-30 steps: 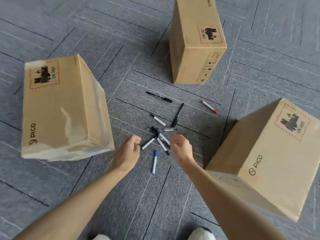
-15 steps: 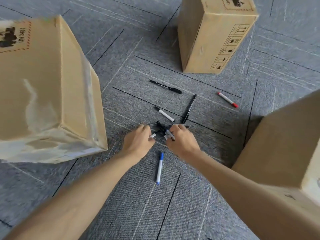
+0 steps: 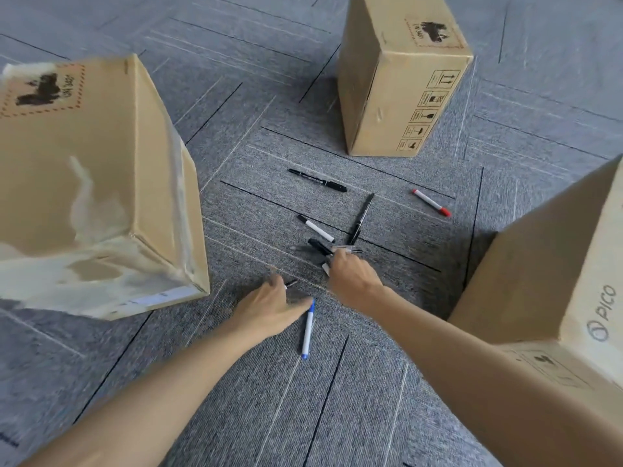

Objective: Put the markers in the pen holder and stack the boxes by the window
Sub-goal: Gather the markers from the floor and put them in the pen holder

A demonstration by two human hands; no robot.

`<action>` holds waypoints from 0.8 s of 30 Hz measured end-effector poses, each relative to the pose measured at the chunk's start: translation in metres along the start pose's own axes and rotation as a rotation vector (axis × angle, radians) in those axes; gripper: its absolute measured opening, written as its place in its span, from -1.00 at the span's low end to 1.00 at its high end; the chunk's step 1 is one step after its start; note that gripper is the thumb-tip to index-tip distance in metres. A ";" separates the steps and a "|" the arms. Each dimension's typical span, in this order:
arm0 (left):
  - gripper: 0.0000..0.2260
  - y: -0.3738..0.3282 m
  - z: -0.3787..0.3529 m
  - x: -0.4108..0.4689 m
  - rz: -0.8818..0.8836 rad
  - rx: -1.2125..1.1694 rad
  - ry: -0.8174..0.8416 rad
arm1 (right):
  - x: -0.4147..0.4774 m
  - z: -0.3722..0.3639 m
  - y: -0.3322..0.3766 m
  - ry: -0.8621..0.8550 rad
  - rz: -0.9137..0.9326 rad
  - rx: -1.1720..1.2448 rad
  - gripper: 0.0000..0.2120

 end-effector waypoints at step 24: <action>-0.54 -0.096 0.028 0.011 -0.535 0.356 -0.145 | 0.021 0.075 -0.050 -0.231 0.012 0.418 -0.76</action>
Point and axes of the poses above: each hand's wrist, its own x-axis towards the middle knuckle, its own z-axis out of the back of the hand, y = z × x, the point moved 10 cm from there along x, towards the middle knuckle, and after that the axes turned 2 degrees about x, right-handed, at the moved point
